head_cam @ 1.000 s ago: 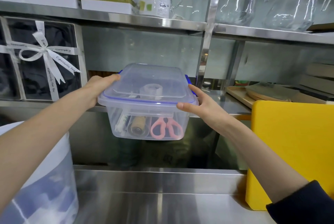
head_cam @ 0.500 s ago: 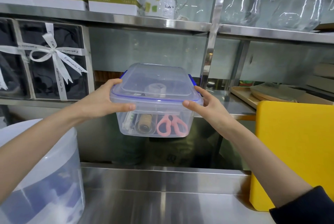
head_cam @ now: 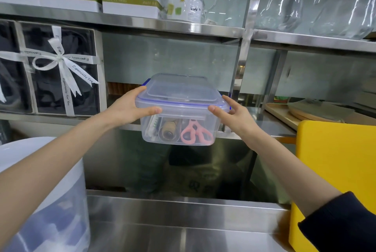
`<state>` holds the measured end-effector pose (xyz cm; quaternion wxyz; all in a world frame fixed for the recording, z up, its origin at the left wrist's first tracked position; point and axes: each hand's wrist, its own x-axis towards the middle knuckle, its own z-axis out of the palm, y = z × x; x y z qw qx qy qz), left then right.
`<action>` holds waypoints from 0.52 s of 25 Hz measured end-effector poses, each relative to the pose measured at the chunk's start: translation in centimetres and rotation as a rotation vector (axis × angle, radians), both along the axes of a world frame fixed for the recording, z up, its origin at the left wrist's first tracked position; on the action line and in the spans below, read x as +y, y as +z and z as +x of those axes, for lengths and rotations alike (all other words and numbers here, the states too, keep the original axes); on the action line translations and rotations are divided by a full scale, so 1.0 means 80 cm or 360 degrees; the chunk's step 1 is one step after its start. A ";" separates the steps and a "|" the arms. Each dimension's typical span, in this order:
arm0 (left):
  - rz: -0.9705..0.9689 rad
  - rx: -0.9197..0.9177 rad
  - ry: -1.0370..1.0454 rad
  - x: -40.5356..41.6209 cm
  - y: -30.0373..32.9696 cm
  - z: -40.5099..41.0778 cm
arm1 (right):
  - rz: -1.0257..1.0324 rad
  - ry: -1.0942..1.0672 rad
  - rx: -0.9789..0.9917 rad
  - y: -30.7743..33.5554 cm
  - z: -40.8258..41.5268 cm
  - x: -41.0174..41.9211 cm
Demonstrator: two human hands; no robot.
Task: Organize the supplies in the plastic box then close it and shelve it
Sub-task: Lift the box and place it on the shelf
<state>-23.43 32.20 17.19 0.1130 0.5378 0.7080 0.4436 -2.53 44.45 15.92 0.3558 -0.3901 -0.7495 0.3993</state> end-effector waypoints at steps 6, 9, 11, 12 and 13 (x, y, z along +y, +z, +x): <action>-0.0086 -0.0134 -0.0045 0.024 0.003 -0.014 | -0.0024 -0.0019 0.0053 -0.007 -0.016 0.034; -0.0023 -0.0173 -0.0037 0.034 0.000 -0.012 | -0.0069 -0.0016 0.0146 -0.009 -0.022 0.040; -0.0019 -0.0169 -0.0039 0.036 0.000 -0.009 | -0.0077 -0.0023 0.0168 -0.010 -0.023 0.042; -0.0017 -0.0170 -0.0027 0.036 0.000 -0.007 | -0.0075 -0.0026 0.0159 -0.009 -0.023 0.042; 0.0004 -0.0173 -0.0024 0.035 0.000 -0.006 | -0.0070 -0.0031 0.0156 -0.009 -0.024 0.043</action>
